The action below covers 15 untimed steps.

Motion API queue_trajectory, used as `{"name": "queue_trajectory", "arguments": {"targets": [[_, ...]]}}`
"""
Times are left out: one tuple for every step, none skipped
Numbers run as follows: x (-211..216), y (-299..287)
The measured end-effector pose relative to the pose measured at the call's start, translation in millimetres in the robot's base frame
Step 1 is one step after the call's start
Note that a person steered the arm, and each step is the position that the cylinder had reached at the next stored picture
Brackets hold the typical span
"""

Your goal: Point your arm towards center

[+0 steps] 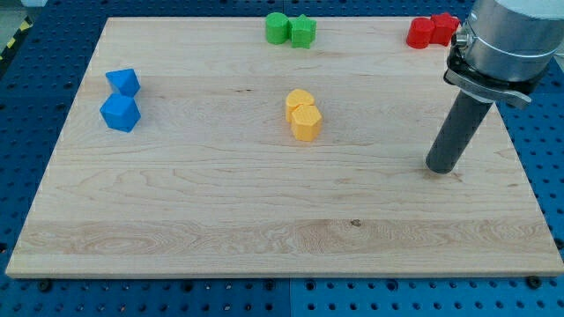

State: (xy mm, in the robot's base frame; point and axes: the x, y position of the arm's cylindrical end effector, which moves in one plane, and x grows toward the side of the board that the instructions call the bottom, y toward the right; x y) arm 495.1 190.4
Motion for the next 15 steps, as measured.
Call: {"name": "queue_trajectory", "arguments": {"targets": [[0,0],[0,0],[0,-6],[0,-6],[0,-5],[0,-4],[6,-3],[9,-1],[10,-1],[14,-1],[17,-1],[17,-1],[17,2],[17,6],[17,10]]}}
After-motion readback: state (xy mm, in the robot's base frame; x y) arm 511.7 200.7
